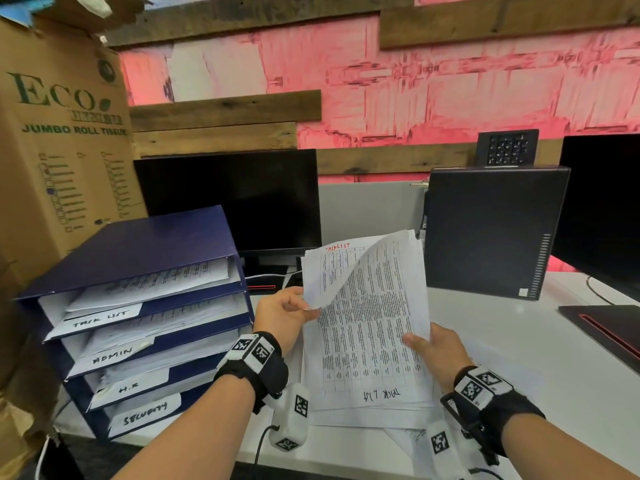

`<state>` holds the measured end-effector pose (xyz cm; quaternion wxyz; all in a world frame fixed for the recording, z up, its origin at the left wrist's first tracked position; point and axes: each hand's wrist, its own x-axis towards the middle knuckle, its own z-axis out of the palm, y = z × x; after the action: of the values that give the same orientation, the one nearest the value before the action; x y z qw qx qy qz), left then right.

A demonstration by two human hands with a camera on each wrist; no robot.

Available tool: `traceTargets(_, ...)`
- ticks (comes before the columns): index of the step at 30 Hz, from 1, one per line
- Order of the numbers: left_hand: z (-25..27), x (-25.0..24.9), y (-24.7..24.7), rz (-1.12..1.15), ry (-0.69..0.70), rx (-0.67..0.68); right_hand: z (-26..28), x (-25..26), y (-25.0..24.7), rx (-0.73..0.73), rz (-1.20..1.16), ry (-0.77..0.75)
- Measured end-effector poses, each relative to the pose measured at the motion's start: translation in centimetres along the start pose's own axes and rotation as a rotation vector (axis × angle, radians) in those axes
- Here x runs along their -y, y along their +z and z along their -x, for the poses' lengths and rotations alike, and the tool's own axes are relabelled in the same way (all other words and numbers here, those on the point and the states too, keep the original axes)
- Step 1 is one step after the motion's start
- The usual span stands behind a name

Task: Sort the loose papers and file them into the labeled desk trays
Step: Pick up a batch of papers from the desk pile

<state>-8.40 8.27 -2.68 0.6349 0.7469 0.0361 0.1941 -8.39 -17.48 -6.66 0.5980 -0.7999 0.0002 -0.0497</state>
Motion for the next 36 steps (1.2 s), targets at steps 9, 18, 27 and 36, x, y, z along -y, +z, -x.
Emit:
traceTargets(9,-0.3,1.5,0.0,-0.068,0.023,0.013,-0.2,-0.4,-0.1,0.007,0.004,-0.002)
traceTargets(18,0.9,0.8,0.6,0.003,-0.094,0.099,-0.5,-1.3,0.1,0.006,0.021,0.025)
traceTargets(27,0.7,2.2,0.7,-0.112,-0.222,0.081,-0.3,-1.7,0.2,0.024,0.054,0.039)
traceTargets(36,0.6,3.3,0.7,-0.154,-0.293,0.049,-0.7,-2.5,0.6,0.080,0.167,0.098)
